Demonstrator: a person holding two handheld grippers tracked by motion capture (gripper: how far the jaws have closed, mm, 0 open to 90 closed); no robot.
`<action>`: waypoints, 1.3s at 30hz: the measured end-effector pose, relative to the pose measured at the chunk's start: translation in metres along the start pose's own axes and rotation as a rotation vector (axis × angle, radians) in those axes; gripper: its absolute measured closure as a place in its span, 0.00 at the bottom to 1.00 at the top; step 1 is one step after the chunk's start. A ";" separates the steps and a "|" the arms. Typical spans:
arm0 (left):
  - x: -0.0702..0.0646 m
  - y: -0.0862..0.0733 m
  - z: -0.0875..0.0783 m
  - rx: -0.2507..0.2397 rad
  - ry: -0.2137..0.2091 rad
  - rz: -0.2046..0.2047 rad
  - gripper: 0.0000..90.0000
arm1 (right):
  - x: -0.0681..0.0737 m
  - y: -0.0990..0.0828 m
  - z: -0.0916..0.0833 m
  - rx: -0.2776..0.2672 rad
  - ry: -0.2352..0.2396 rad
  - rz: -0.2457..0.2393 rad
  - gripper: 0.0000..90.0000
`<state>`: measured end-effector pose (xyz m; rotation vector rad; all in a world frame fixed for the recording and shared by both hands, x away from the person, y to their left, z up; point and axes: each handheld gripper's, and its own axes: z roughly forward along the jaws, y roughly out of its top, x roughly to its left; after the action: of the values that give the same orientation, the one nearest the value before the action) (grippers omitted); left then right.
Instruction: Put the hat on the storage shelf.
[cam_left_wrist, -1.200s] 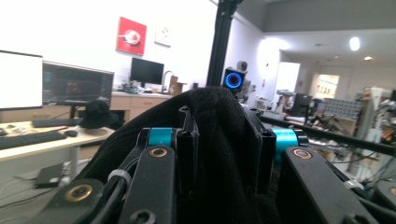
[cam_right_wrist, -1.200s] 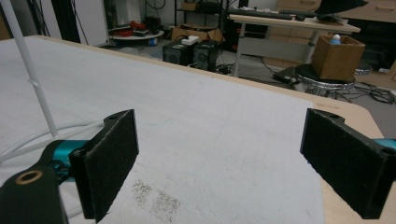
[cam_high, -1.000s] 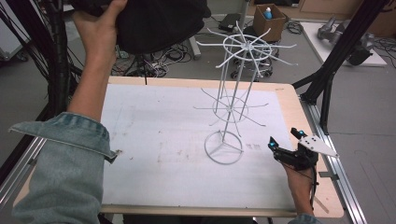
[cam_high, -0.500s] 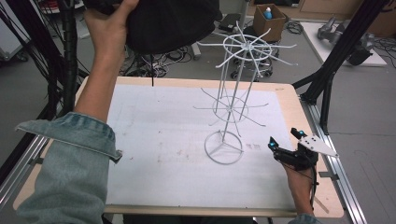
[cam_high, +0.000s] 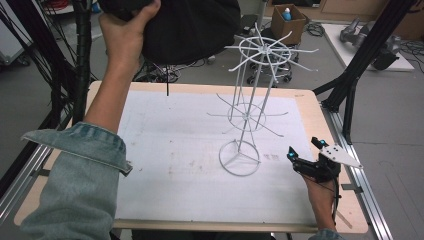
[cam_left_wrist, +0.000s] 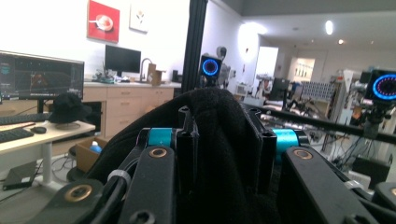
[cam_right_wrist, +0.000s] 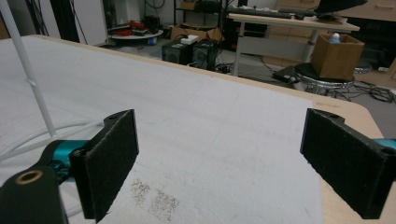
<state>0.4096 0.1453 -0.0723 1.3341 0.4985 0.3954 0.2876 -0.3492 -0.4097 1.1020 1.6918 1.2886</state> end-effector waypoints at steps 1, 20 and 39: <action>0.000 0.000 0.000 0.004 -0.003 0.000 0.78 | 0.000 0.000 0.000 -0.001 0.000 0.001 0.12; -0.011 -0.008 -0.006 0.137 0.063 0.134 0.77 | 0.001 0.000 0.001 0.011 -0.003 0.002 0.12; -0.001 -0.043 -0.025 0.173 0.046 0.130 0.76 | 0.002 0.000 0.002 0.019 -0.001 0.002 0.12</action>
<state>0.3939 0.1568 -0.1188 1.5327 0.4946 0.4996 0.2884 -0.3470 -0.4106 1.1153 1.7061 1.2760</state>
